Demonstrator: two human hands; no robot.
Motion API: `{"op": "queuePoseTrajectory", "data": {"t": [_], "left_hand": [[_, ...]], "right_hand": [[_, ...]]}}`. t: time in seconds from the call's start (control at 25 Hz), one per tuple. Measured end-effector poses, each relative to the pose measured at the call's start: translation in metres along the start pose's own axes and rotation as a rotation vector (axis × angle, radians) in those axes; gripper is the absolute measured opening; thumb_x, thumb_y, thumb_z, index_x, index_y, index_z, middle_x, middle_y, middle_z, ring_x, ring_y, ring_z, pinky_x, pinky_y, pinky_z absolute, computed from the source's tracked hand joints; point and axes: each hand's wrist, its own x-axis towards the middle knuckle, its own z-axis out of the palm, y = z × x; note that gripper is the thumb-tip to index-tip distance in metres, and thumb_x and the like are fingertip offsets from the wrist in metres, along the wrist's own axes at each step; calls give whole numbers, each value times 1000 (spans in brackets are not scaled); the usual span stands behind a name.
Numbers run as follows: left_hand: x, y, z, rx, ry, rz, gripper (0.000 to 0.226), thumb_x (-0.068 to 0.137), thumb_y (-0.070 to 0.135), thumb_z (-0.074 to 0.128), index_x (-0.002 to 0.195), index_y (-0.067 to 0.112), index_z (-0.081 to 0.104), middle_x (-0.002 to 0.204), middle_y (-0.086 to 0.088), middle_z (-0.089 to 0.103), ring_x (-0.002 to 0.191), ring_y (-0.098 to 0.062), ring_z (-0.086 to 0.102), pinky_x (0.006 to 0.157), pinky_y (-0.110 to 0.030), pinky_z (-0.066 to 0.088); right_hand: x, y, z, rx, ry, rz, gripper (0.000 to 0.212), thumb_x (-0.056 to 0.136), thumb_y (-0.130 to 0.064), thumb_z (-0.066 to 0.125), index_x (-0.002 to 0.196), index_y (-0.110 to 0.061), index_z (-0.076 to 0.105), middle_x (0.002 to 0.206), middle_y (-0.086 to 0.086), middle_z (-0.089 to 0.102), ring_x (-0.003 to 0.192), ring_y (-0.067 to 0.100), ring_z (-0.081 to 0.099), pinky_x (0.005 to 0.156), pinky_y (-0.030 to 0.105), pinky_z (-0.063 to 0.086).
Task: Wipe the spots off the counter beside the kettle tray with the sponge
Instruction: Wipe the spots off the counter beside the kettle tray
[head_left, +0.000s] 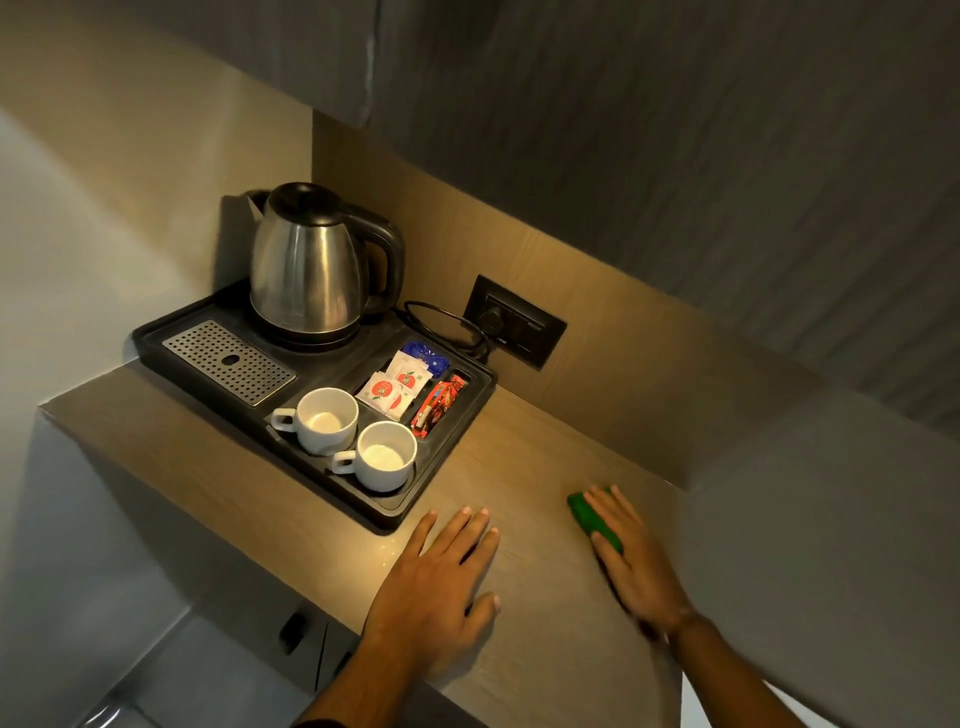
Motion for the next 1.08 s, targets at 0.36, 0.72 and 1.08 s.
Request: {"op": "queuePoseTrajectory", "data": {"t": [0.36, 0.72, 1.08], "left_hand": [[-1, -1, -3, 16, -38, 10, 74, 101, 65, 26, 163, 29, 10, 173, 5, -1, 157, -16, -9, 124, -50, -5], [7, -2, -9, 65, -64, 92, 75, 101, 61, 23, 163, 21, 15, 174, -3, 5, 158, -21, -5, 126, -55, 1], [-8, 3, -2, 81, -79, 38, 73, 103, 58, 27, 163, 19, 14, 174, -5, 5, 158, -23, -5, 127, -57, 3]], "right_hand": [[-80, -59, 28, -60, -60, -42, 53, 110, -43, 35, 160, -46, 18, 171, -22, 13, 159, 10, 0, 126, 43, 5], [-38, -100, 28, -74, 122, 295, 55, 108, -27, 44, 160, -35, 27, 170, -7, 24, 159, 19, 8, 130, 47, 5], [-95, -77, 9, -56, 125, 410, 54, 108, -22, 47, 158, -32, 32, 169, -6, 26, 159, 23, 10, 129, 49, 11]]}}
